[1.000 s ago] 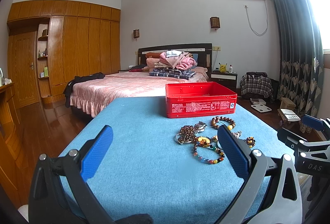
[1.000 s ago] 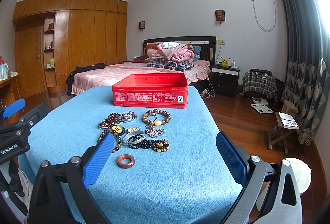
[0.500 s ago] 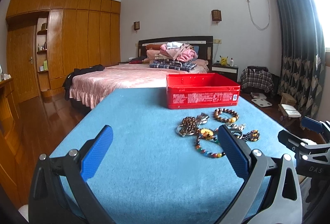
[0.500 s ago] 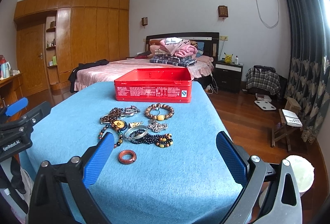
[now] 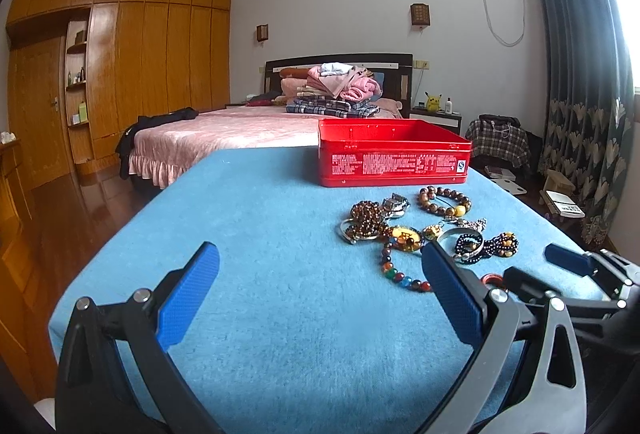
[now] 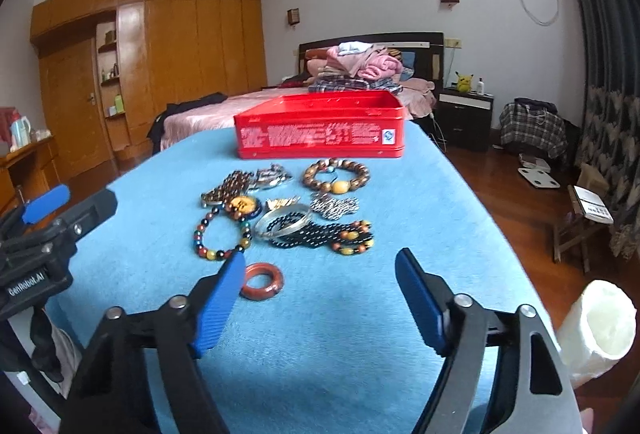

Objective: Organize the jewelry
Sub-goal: 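Lower the right tool onto the brown wooden ring and close on it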

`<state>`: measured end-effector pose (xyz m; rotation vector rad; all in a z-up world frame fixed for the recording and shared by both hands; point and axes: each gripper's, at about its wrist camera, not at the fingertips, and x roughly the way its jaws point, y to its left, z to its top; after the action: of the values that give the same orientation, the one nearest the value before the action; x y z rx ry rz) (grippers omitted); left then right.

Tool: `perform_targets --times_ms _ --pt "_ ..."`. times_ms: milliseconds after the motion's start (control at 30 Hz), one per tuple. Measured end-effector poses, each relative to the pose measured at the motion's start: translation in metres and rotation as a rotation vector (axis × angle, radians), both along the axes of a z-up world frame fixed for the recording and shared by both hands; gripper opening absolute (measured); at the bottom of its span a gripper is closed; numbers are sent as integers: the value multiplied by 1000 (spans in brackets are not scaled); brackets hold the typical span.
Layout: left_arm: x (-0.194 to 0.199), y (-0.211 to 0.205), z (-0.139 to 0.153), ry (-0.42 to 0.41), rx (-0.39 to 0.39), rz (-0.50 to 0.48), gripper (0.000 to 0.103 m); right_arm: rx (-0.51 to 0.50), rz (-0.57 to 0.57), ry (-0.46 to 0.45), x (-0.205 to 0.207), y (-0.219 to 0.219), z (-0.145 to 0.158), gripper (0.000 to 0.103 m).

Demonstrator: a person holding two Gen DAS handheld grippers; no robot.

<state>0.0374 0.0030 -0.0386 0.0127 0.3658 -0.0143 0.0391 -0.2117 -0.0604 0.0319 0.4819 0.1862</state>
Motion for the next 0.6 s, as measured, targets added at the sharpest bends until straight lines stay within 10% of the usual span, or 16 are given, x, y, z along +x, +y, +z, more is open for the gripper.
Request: perform_targets --times_ms 300,600 --pt "13 10 -12 31 -27 14 98 9 41 7 12 16 -14 47" --pt "22 17 -17 53 -50 28 98 12 90 0 8 21 -10 45"
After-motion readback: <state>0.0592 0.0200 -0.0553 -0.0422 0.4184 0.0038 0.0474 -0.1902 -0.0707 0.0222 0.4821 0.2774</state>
